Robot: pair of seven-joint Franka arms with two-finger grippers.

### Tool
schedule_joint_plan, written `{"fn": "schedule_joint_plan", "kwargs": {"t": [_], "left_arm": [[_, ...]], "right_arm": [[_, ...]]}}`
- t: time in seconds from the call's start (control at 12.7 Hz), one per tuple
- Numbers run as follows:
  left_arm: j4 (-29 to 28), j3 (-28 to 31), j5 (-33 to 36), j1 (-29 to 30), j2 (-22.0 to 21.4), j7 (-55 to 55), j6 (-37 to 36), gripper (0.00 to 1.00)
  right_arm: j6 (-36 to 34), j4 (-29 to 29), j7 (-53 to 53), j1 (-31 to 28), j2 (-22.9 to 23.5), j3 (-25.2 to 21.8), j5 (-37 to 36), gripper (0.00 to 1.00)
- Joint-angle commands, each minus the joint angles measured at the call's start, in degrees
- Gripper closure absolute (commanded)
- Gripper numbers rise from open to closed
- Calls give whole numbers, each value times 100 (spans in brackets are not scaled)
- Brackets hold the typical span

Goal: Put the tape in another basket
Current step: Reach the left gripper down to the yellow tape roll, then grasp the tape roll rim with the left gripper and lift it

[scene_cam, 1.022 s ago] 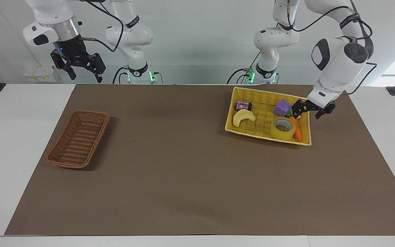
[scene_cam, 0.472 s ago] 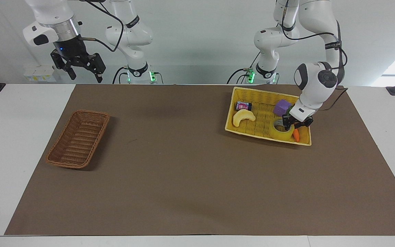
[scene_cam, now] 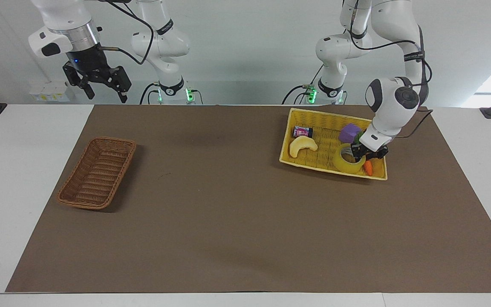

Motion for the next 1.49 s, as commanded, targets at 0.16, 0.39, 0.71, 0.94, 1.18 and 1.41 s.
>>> {"fn": "schedule_joint_plan", "kwargs": {"t": [0.16,0.39,0.71,0.94,1.18,1.41], "left_arm": [[790,-29,-75,-54,-82,48,-1116,100],[1212,-38,-83,-264,-64,-21,-1567,100],[1432,-46,-171,-948,6,-1283,-1523,100],[1634,-46,-1047,-1380,59,-2348,-1383,100],[1740,-38,-1908,-1766,129,-2781,-1373,100],[1889,-46,-2552,-2179,182,-3333,-1085,100]], "right_arm": [[-90,70,-100,-63,16,36,69,0],[-90,70,-100,-63,16,35,69,0],[-90,70,-100,-63,16,36,69,0],[-90,70,-100,-63,16,36,69,0],[-90,70,-100,-63,16,36,69,0],[-90,70,-100,-63,16,36,69,0]]}}
